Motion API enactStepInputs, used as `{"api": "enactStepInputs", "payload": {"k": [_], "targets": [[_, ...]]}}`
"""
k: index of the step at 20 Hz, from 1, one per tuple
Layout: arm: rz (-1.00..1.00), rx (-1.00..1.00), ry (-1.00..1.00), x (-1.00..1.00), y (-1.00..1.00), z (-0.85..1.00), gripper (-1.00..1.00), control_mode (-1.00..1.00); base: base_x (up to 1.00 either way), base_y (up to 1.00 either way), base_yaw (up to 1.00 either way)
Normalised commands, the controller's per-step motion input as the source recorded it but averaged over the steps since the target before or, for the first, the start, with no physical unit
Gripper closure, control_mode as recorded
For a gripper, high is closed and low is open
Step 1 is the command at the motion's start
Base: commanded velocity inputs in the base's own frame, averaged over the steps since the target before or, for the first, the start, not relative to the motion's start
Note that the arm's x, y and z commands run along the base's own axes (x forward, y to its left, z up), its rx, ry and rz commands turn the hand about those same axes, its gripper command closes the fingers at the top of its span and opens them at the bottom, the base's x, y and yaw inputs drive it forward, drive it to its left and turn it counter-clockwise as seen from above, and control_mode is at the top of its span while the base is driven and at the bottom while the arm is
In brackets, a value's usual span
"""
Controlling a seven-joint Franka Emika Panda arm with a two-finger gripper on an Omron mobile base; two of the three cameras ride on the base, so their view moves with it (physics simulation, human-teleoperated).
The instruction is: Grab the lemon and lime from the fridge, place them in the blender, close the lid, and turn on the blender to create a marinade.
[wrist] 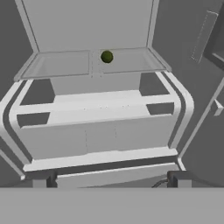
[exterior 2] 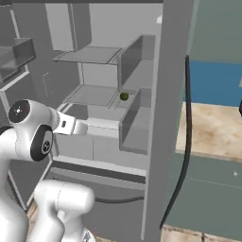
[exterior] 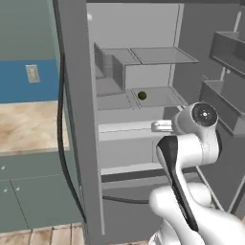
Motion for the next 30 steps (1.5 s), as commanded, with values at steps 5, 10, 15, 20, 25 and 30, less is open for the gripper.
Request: {"api": "enactStepInputs", "payload": {"k": [5, 10, 15, 20, 25, 30], "targets": [[0.00, 0.00, 0.00, 0.00, 0.00, 0.00, -1.00, 1.00, 0.48, 0.23, -0.20], [0.00, 0.00, 0.00, 0.00, 0.00, 0.00, -1.00, 1.00, 0.64, 0.27, -0.14], [0.00, 0.00, 0.00, 0.00, 0.00, 0.00, -1.00, 1.00, 0.62, 0.09, -0.05], [0.00, 0.00, 0.00, 0.00, 0.00, 0.00, -1.00, 1.00, 0.54, 0.00, 0.00], [0.00, 0.00, 0.00, 0.40, 0.00, 0.00, -1.00, -1.00, 0.38, 0.00, 0.00], [0.00, 0.02, 0.11, 1.00, 0.00, 0.12, -1.00, -1.00, 0.00, 0.00, 0.00]]}}
